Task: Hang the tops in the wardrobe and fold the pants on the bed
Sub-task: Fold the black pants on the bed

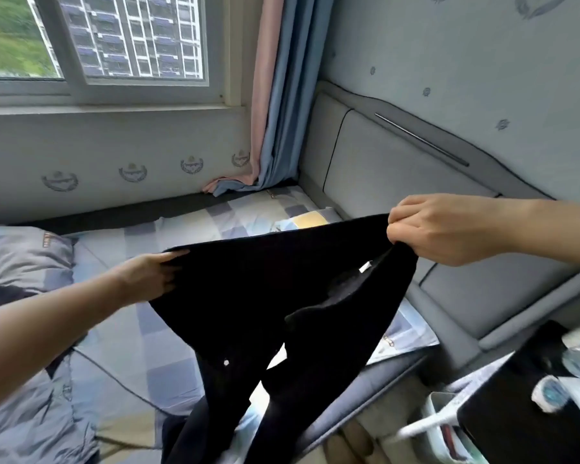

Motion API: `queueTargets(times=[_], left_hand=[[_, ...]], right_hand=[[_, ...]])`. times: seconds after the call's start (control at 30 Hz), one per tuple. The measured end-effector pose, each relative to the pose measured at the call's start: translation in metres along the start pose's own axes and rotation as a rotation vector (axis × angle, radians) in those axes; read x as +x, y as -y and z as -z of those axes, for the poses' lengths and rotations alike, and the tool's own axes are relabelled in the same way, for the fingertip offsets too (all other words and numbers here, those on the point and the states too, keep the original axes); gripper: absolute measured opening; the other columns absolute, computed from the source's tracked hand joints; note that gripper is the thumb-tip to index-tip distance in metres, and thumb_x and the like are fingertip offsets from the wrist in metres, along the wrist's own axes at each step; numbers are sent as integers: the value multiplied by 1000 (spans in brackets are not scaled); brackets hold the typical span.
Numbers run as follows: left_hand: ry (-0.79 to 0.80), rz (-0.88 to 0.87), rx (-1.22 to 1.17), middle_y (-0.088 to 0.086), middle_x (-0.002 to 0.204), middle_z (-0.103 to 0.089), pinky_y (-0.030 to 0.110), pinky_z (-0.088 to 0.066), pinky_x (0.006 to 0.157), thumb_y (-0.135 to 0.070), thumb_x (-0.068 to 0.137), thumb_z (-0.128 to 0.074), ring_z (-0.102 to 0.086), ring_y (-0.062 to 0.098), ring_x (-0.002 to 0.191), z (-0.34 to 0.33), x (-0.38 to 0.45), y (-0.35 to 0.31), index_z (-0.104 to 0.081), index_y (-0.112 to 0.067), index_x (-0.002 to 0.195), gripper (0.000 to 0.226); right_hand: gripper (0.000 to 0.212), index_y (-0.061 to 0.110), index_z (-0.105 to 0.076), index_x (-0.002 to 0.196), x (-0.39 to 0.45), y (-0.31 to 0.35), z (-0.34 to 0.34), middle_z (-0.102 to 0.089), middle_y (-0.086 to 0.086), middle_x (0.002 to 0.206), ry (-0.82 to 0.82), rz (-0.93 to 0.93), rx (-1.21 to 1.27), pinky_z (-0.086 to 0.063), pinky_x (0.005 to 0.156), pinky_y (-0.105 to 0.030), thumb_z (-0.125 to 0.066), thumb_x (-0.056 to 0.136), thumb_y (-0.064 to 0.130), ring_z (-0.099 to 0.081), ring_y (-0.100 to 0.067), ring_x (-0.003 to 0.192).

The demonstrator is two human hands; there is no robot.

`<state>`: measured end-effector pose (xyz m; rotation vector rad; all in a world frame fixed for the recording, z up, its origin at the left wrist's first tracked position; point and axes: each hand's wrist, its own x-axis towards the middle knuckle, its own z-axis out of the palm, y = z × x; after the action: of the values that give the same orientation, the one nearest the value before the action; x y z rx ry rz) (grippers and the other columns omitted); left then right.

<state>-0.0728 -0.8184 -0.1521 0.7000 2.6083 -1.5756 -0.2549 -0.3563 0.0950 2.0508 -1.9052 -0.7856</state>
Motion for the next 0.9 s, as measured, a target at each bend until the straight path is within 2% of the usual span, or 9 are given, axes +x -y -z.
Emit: queueTargets(times=[0.03, 0.1, 0.27, 0.4, 0.5, 0.67, 0.77, 0.83, 0.9], left_hand=[[-28, -60, -111, -22, 77, -71, 44, 4, 122, -8, 68, -71, -67, 2, 102, -4, -8, 20, -73, -40, 61, 32], [-156, 46, -172, 0, 63, -67, 34, -3, 122, -13, 67, -63, -70, 13, 78, 21, -14, 75, -69, -18, 57, 13], [-486, 181, -633, -5, 60, -65, 25, -41, 87, -46, 77, -51, -68, 19, 67, 82, -35, 159, -64, -16, 61, 37], [-582, 426, -790, -1, 71, -62, 27, -39, 78, -71, 75, -51, -58, 21, 73, 108, -62, 182, -62, -14, 65, 59], [-566, 526, -857, 1, 87, -59, 30, -40, 77, -76, 69, -58, -51, 17, 79, 121, -81, 185, -61, -9, 66, 67], [-493, 699, -1020, -4, 101, -53, 12, -36, 86, -73, 51, -71, -51, 1, 91, 160, -116, 190, -61, -14, 64, 61], [-588, 848, -1072, -19, 99, -51, 21, -41, 81, -76, 62, -69, -54, 3, 88, 191, -138, 192, -55, -34, 62, 44], [-736, 983, -964, -27, 100, -51, 14, -39, 85, -54, 67, -82, -53, 5, 92, 214, -149, 190, -62, -35, 67, 27], [-798, 1174, -900, -27, 105, -53, 11, -36, 93, -29, 67, -87, -49, -1, 104, 243, -165, 192, -72, -17, 80, 23]], right_hand=[[17, 15, -47, 77, -3, -4, -7, -51, 3, 78, 34, -58, 22, -45, 82, -30, -34, 87, 12, -53, -18, 83], [15, 18, -42, 75, -7, -13, -20, -52, 5, 77, 52, -142, 75, -45, 83, -30, -32, 86, 22, -52, -15, 90], [36, 20, -47, 75, 7, -28, -36, -56, 5, 76, -81, -244, 126, -47, 83, -30, -36, 94, 49, -53, -17, 91], [45, 17, -49, 81, 23, -47, -31, -50, 1, 75, -228, -463, 392, -45, 75, -34, -28, 92, 56, -54, -22, 73], [32, 22, -45, 81, 30, -60, -15, -46, 3, 70, -413, -575, 503, -45, 65, -41, -41, 92, 51, -50, -24, 63], [23, 18, -59, 109, 45, -81, 20, -65, -3, 90, -582, -625, 448, -51, 75, -41, -56, 92, 33, -62, -26, 79], [16, 11, -68, 99, 47, -88, 41, -69, -6, 86, -635, -535, 464, -45, 75, -24, -59, 93, 23, -64, -20, 78], [10, 11, -71, 91, 40, -88, 62, -70, 1, 77, -653, -477, 586, -39, 66, -10, -63, 91, 17, -62, -7, 71], [11, 13, -73, 84, 29, -87, 83, -69, 2, 70, -666, -444, 851, -43, 60, -8, -64, 90, 14, -62, -3, 64]])
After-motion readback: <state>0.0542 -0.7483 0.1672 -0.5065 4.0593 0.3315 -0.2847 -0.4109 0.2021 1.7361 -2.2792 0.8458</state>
